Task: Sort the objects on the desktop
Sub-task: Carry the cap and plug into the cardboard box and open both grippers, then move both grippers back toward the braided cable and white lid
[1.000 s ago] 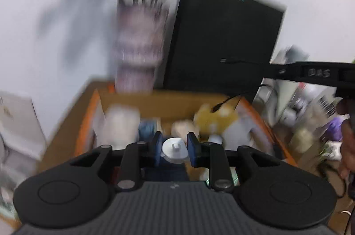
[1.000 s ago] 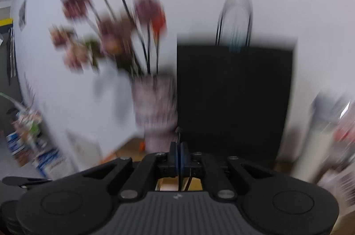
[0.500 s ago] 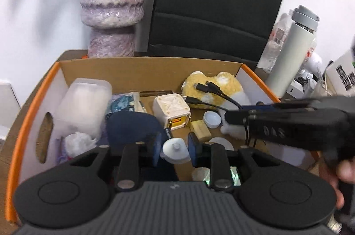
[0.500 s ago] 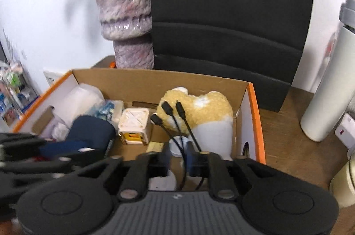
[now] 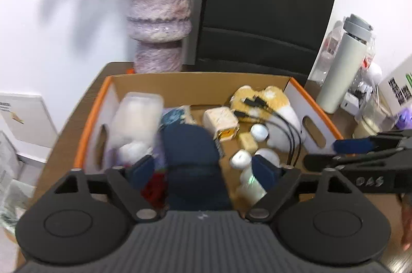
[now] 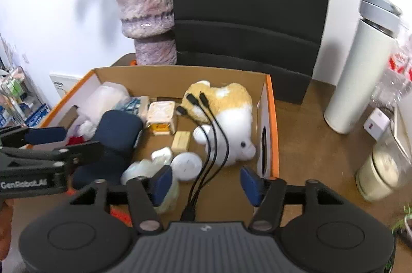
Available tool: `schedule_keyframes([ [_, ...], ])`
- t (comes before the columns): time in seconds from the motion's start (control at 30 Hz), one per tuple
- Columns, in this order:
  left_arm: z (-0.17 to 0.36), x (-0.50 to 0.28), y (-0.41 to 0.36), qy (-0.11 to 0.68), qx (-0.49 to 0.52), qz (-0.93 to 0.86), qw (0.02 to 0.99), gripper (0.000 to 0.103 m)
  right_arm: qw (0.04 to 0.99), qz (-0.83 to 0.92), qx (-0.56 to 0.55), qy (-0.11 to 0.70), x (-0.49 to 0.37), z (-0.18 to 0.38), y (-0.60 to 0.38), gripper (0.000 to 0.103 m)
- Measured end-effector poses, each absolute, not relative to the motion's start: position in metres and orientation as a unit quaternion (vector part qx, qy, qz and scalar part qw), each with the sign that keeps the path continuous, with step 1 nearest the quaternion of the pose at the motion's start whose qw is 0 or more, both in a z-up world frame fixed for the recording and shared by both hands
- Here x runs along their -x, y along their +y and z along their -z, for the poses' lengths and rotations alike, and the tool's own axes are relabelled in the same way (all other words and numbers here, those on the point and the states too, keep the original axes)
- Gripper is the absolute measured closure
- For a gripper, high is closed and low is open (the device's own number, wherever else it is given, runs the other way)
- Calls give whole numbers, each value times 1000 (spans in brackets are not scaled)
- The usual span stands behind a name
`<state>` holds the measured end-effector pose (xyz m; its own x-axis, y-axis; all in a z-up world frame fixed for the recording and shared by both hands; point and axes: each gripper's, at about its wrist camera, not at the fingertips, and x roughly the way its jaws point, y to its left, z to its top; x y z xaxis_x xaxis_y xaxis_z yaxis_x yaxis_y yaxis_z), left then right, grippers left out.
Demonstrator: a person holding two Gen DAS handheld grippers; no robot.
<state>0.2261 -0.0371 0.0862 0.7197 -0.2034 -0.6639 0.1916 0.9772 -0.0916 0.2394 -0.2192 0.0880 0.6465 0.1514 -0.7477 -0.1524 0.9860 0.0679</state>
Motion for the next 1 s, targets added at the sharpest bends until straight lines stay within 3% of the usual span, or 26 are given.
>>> schedule_keyframes([
  [0.03,-88,-217,-34,357,5,102,929,5,909,-83,-4,409,-231,-90,-221,39],
  [0.13,-89,-189,-25,350,-1,94,932,0,914,-81,-23,397,-206,-94,-227,38],
  [0.23,-84,-156,-18,342,-8,91,935,0,923,-74,-40,376,-174,-95,-230,33],
  [0.3,-78,-134,-18,339,-16,86,937,0,927,-73,-45,365,-154,-92,-230,24],
  [0.63,-41,-39,-10,347,36,92,933,0,931,-72,-55,354,-50,-55,-216,23],
  [1.0,-21,54,-6,340,26,52,938,0,942,-90,-10,324,54,-28,-188,23],
])
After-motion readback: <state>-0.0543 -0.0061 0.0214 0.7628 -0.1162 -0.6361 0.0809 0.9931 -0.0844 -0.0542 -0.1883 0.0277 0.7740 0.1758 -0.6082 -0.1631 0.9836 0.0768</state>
